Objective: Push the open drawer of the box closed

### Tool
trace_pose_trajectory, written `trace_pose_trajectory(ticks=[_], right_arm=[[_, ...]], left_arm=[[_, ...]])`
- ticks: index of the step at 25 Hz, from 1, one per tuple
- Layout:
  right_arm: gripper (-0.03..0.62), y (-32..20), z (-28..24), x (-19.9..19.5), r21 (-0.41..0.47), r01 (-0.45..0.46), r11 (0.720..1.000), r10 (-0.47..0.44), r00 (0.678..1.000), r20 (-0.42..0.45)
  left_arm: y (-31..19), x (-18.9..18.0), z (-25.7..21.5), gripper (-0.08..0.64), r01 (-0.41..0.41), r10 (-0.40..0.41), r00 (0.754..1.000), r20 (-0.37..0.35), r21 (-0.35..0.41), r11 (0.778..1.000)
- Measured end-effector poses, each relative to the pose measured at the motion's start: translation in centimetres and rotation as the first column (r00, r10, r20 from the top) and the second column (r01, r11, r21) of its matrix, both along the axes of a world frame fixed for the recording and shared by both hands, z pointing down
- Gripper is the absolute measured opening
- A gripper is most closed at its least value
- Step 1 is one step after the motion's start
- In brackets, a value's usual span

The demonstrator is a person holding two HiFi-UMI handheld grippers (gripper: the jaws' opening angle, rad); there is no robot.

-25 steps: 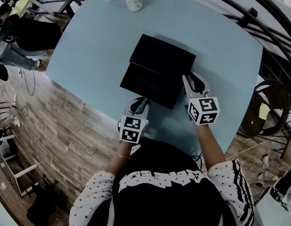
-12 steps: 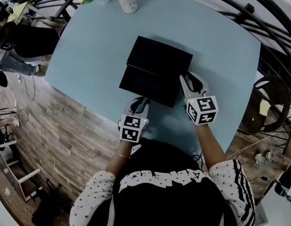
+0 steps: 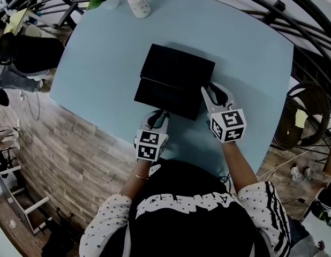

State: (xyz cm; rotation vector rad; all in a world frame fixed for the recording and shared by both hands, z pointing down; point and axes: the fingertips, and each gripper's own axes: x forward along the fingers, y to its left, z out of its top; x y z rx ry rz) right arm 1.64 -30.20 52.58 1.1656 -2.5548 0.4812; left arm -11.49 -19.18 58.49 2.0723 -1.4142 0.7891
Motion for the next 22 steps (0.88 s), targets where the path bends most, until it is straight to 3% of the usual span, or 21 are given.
trace_pose_trajectory(ticks=[22], right_arm=[[0.094,-0.4,0.1,-0.2,-0.018,-0.004,1.0,0.004,1.0,0.008]], left_arm=[[-3.3,0.3,0.2,0.0,-0.047,0.047,0.999,-0.005,-0.003,0.999]])
